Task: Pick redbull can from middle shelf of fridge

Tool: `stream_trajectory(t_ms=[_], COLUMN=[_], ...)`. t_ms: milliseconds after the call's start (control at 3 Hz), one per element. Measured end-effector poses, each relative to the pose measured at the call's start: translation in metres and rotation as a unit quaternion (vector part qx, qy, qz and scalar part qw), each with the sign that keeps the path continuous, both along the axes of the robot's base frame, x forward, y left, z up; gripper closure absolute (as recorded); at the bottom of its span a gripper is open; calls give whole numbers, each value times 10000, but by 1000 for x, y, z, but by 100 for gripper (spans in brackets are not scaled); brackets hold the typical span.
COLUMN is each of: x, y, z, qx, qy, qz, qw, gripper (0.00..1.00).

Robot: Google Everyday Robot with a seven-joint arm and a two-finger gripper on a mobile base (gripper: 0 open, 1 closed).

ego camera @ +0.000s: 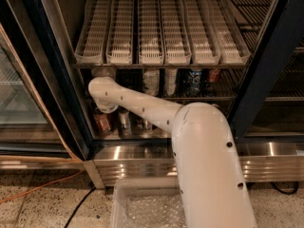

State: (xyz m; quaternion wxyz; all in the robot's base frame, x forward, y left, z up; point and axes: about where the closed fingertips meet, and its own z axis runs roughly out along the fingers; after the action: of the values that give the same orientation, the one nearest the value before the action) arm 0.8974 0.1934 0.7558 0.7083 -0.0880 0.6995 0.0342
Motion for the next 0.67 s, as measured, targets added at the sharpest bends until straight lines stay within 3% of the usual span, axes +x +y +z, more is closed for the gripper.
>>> stream_trajectory(t_ms=[667], x=[33], y=[16], z=[-8], qx=[14], qy=[55], qz=[-103], qw=[9999], gripper=[100])
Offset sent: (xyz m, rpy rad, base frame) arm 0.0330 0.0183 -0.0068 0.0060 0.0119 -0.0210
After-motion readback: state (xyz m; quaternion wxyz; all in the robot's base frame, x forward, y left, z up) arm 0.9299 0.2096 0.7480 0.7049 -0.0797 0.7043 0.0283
